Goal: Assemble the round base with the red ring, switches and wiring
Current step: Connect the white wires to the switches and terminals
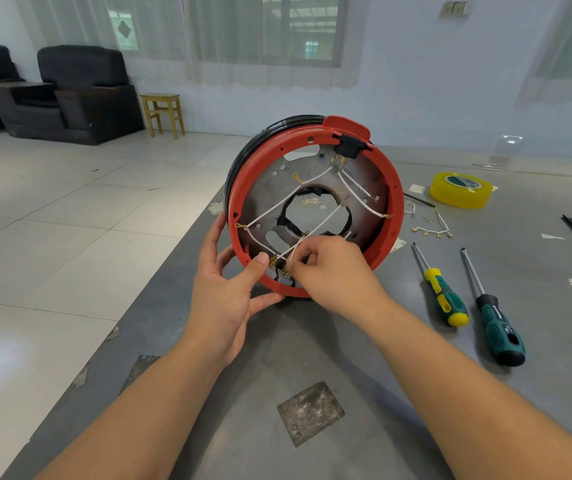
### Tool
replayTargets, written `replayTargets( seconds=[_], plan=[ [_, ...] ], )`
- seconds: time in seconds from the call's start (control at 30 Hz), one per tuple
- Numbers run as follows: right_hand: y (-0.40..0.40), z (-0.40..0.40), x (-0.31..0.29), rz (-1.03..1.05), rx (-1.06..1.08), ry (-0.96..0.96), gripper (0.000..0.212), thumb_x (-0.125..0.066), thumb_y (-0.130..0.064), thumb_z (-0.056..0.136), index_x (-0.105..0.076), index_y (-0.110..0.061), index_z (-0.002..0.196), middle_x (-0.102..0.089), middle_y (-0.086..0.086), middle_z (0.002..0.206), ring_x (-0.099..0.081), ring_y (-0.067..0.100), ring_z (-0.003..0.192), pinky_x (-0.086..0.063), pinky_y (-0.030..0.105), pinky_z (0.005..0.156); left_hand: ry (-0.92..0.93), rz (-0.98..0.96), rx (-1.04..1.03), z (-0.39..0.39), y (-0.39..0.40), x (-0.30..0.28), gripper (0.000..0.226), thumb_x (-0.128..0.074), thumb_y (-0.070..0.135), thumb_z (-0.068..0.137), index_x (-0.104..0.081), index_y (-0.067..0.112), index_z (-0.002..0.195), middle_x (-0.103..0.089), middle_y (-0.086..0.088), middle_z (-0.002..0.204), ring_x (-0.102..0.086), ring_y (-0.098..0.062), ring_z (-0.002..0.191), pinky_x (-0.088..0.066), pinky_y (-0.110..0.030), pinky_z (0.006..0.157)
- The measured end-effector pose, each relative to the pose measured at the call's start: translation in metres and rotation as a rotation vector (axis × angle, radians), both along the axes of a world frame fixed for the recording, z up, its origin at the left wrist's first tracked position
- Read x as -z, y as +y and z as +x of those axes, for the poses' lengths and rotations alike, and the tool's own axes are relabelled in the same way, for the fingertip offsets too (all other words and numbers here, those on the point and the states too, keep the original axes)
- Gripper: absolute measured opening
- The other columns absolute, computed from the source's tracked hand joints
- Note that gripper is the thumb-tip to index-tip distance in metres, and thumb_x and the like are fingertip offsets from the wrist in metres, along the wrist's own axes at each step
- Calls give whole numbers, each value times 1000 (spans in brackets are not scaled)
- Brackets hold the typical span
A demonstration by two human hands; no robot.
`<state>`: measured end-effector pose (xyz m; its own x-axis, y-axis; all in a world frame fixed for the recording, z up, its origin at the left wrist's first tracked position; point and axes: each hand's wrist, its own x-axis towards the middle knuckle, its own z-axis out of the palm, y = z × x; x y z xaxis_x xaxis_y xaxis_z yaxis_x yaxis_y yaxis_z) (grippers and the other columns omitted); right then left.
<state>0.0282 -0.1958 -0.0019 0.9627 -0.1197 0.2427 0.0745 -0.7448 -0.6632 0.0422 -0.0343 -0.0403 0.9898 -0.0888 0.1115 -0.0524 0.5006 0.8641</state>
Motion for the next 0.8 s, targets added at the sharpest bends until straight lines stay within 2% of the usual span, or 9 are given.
replayTargets(
  seconds=[0.07,0.13,0.2,0.27,0.4,0.5,0.6,0.8],
  plan=[
    [-2,2,-5,105,21,30,11,-66,-22,86,-67,-29,78,-62,-25,55,-59,-5,51,-37,8,43,-6,8,-1,-1,0,0,78,-79,1,90,-56,59,138,-60,1,139,-75,-24,110,-64,-59,77],
    [-3,1,-8,242,27,58,5,-65,-30,90,-67,-28,86,-67,-15,56,-61,2,43,-43,13,42,-12,16,0,-2,-1,0,78,-80,4,89,-55,60,138,-59,2,140,-75,-23,112,-64,-58,77],
    [-1,-1,-9,375,50,64,21,-62,-41,94,-66,-21,88,-70,-3,55,-64,11,41,-46,16,41,-28,23,7,-3,-1,-1,78,-81,7,90,-54,60,140,-58,3,141,-74,-22,113,-65,-57,78],
    [2,-3,-11,445,97,24,31,-60,-46,96,-63,-16,87,-69,2,53,-66,15,41,-48,18,40,-40,35,8,-4,-2,-1,77,-81,9,91,-53,60,141,-56,4,142,-74,-23,114,-65,-57,80],
    [0,-2,-12,446,170,-118,25,-57,-41,98,-59,-18,87,-69,-1,53,-69,17,44,-54,25,43,-36,35,8,-5,-2,-3,76,-80,10,91,-53,60,141,-56,5,141,-75,-22,112,-65,-56,79],
    [-5,0,-12,449,189,-171,23,-55,-31,102,-61,-18,85,-69,-4,56,-71,16,48,-61,34,53,-13,14,12,-5,-2,-5,72,-79,11,91,-54,58,140,-57,1,143,-73,-28,115,-64,-58,79],
    [-7,0,-13,379,174,-252,23,-57,-27,102,-65,-21,81,-70,-6,59,-69,8,51,-59,26,56,4,-13,34,-5,-3,-6,65,-75,13,95,-56,54,141,-58,-5,145,-68,-37,123,-63,-62,80],
    [-2,-4,-17,261,100,-425,15,-64,-32,100,-76,-28,90,-71,-18,81,-69,2,69,-53,18,64,0,-6,30,-8,-3,-9,63,-75,14,95,-57,54,140,-58,-5,144,-69,-35,121,-63,-61,79]
  ],
)
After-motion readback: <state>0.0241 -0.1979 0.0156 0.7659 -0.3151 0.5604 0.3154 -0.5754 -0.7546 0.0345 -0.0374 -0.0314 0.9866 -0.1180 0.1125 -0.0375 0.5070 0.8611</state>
